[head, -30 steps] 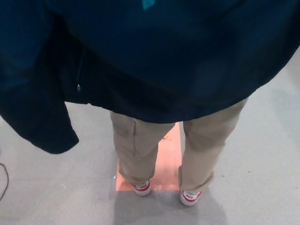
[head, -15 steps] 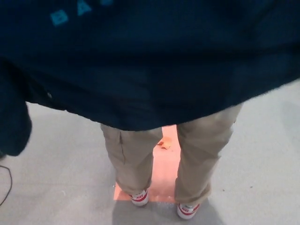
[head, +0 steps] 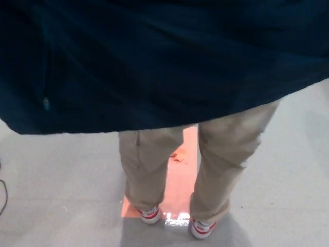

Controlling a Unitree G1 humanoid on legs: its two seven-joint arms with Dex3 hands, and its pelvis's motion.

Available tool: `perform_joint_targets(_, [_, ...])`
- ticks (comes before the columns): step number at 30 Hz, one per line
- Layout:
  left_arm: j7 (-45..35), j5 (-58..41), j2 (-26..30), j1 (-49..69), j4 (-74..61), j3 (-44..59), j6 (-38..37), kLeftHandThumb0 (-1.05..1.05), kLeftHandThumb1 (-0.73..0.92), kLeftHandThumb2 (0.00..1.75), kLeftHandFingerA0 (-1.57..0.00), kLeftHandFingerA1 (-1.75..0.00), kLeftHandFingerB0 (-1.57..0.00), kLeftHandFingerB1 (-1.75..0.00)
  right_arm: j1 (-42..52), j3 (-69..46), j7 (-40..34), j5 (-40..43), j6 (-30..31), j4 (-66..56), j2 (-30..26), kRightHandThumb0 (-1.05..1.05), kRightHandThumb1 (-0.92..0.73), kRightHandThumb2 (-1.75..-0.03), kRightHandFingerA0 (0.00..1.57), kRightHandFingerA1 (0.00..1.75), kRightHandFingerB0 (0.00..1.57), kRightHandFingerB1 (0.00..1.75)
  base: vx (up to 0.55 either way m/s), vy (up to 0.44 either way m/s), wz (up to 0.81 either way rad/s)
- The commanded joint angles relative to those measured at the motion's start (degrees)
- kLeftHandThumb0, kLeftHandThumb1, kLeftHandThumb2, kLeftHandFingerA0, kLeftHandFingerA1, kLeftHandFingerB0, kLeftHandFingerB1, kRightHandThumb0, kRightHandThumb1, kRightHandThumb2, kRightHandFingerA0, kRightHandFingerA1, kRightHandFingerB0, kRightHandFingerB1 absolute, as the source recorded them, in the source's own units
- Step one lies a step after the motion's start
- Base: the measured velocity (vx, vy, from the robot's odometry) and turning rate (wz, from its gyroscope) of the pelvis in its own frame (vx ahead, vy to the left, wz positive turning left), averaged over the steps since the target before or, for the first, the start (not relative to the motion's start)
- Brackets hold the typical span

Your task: A person hands a coat to the robot and the robot grabs it with both hands and holds it while the person wears the coat.

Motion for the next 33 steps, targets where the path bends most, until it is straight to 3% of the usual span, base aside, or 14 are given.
perform_joint_targets(1, [1.53,-0.56,1.27,-1.01,-0.39,0.37,2.58,-0.13,0.62,0.57,-0.85,-1.75,-0.68,-1.24,-0.15,-0.2,0.88,0.76,0.76,0.11,-0.61,-0.17,-0.7,-0.65,0.98,1.67,0.82,0.89,0.08,0.076,-0.42])
perform_joint_targets(2, [1.45,-0.85,1.26,-0.97,-0.34,0.58,2.37,-0.15,0.61,0.57,-0.86,-1.75,-0.75,-1.1,-0.1,-0.14,0.74,0.71,0.53,0.11,-0.6,-0.18,-0.68,-0.65,0.97,1.65,0.82,0.84,0.08,0.114,0.23])
perform_joint_targets(4, [0.94,-0.99,1.26,-1.0,-0.36,0.66,2.4,-0.12,0.65,0.59,-0.84,-1.75,-0.62,-1.34,-0.09,-0.09,0.55,0.65,0.43,0.12,-0.56,-0.19,-0.5,-0.91,1.24,1.36,0.8,0.85,0.08,0.114,0.23])
perform_joint_targets(6, [1.16,-0.79,1.28,-1.04,-0.4,0.52,2.55,-0.12,0.62,0.58,-0.85,-1.75,-0.67,-1.29,-0.06,-0.13,0.51,0.71,0.18,0.11,-0.56,-0.17,-0.71,-0.61,0.98,1.63,0.81,0.87,0.07,0.119,0.36])
perform_joint_targets(15, [1.66,-0.42,1.4,-0.88,-0.44,0.21,2.75,-0.11,0.61,0.57,-0.85,-1.75,-0.62,-1.38,0.02,-0.16,1.25,0.83,0.52,0.16,-0.52,-0.14,-0.72,-0.62,0.97,1.65,0.81,0.9,0.04,0.191,-0.01])
perform_joint_targets(20, [1.29,-0.93,1.53,-0.84,-0.44,0.55,2.27,-0.21,0.59,0.58,-0.91,-1.73,-0.81,-0.92,-0.07,-0.13,1.45,0.84,0.65,0.15,-0.38,-0.16,-0.69,-0.6,0.97,1.64,0.82,0.83,0.04,0.252,-0.03])
perform_joint_targets(22, [1.5,-0.65,1.57,-0.87,-0.48,0.31,2.56,-0.21,0.6,0.58,-0.91,-1.73,-0.8,-0.98,-0.07,-0.32,1.84,1.08,0.89,0.16,-0.24,-0.2,-0.65,-0.65,0.97,1.63,0.83,0.75,0.04,0.23,0.07])
perform_joint_targets(23, [1.18,-0.77,1.55,-0.88,-0.51,0.36,2.54,-0.17,0.61,0.57,-0.87,-1.73,-0.75,-1.09,-0.02,-0.35,1.76,1.1,0.98,0.17,-0.23,-0.18,-0.47,-0.9,1.23,1.34,0.82,0.8,0.04,0.212,0.08])
perform_joint_targets(25, [1.32,-0.88,1.5,-0.86,-0.53,0.39,2.55,-0.18,0.61,0.57,-0.87,-1.73,-0.76,-1.06,0.01,-0.47,1.99,1.22,0.95,0.15,-0.24,-0.17,-0.69,-0.6,0.99,1.61,0.85,0.72,0.03,0.2,0.13])
perform_joint_targets(27, [1.09,-1.13,1.44,-0.84,-0.55,0.57,2.61,-0.22,0.6,0.6,-0.89,-1.69,-0.79,-0.91,-0.03,-1.35,3.76,2.32,0.87,0.23,-0.06,-0.23,-0.71,-0.66,0.98,1.64,0.79,0.71,0.03,0.19,0.12])
perform_joint_targets(29, [1.52,-1.4,1.27,-0.71,-0.57,0.87,2.66,-0.23,0.64,0.59,-0.85,-1.56,-0.72,-0.89,-0.06,-2.02,5.2,2.95,1.35,0.31,0.13,-0.26,-0.72,-0.67,0.97,1.57,0.7,0.62,0.03,0.184,0.08])
perform_joint_targets(30, [1.25,-1.64,0.97,-0.54,-0.43,1.09,3.36,-0.51,0.55,0.85,-0.49,-0.68,-0.25,-0.45,-0.1,-2.24,7.62,3.28,1.55,0.46,0.06,-0.48,-0.69,-0.61,0.69,0.51,0.27,0.31,0.02,0.183,0.01])
perform_joint_targets(31, [0.9,-1.95,0.61,-0.33,-0.25,1.38,4.23,-0.51,0.55,0.85,-0.49,-0.68,-0.25,-0.45,-0.16,-2.5,10.64,3.72,1.81,0.66,-0.03,-0.48,-0.69,-0.61,0.69,0.51,0.27,0.31,0.02,0.184,-0.02])
perform_joint_targets(33, [-2.07,-2.32,0.01,-0.45,0.13,1.68,6.5,-0.63,0.71,0.66,-0.1,-0.31,-0.11,-0.22,-0.13,-2.65,13.96,3.92,2.0,0.78,-0.26,-0.6,-0.7,-0.63,0.26,0.34,0.11,0.21,0.02,0.187,0.0])
